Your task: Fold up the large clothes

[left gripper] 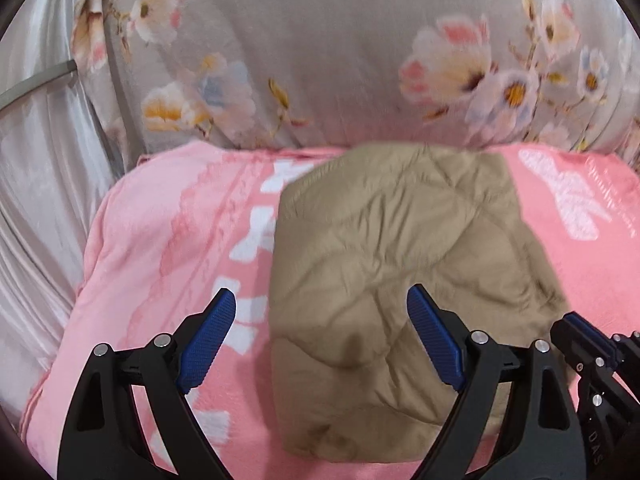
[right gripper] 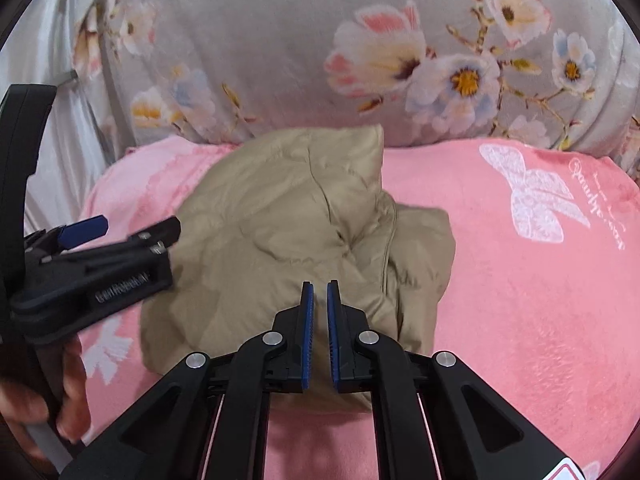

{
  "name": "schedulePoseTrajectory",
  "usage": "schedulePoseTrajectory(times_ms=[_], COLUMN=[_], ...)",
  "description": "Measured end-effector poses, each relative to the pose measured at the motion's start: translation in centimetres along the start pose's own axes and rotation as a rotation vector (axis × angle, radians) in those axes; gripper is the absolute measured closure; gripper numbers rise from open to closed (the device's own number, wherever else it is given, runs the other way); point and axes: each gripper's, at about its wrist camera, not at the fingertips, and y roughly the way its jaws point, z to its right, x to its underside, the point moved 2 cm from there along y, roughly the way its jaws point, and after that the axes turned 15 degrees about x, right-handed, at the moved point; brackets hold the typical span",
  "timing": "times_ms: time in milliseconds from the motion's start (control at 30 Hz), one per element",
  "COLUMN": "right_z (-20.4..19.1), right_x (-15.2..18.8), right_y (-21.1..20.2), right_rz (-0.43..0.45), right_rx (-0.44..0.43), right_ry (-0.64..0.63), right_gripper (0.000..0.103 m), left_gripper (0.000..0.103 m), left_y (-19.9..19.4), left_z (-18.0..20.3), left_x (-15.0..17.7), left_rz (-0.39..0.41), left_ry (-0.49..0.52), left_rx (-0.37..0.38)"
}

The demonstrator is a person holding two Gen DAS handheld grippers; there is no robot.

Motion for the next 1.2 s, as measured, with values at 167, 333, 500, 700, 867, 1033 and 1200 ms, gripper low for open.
schedulePoseTrajectory(times_ms=[167, 333, 500, 700, 867, 1033, 1200], right_z=[-0.7, -0.7, -1.4, -1.7, -1.8, -1.8, -2.0], right_x=[2.0, 3.7, 4.6, 5.0, 5.0, 5.0, 5.0], right_y=[2.9, 5.2, 6.0, 6.3, 6.5, 6.5, 6.6], right_rz=[-0.043, -0.058, -0.022, -0.012, -0.014, -0.016, -0.015], right_rx=[0.028, 0.024, 0.062, 0.085, 0.092, 0.096, 0.108], right_ry=[-0.005, 0.021, -0.002, -0.013, -0.019, -0.023, -0.034], right_gripper=[0.098, 0.099, 0.099, 0.099, 0.099, 0.099, 0.099], left_gripper=[0.016, 0.013, 0.012, 0.011, 0.011, 0.011, 0.011], left_y=[3.6, 5.0, 5.8, 6.4, 6.6, 6.7, 6.7], left_z=[0.0, -0.5, -0.1, -0.1, 0.1, 0.1, 0.0], left_x=[2.8, 4.1, 5.0, 5.8, 6.3, 6.5, 6.6], left_rz=[-0.065, -0.052, -0.019, 0.016, 0.043, 0.054, 0.059], left_ry=[-0.039, -0.068, -0.053, -0.060, -0.057, -0.063, -0.068], left_rx=[0.001, -0.008, -0.034, -0.037, -0.043, -0.043, -0.039])
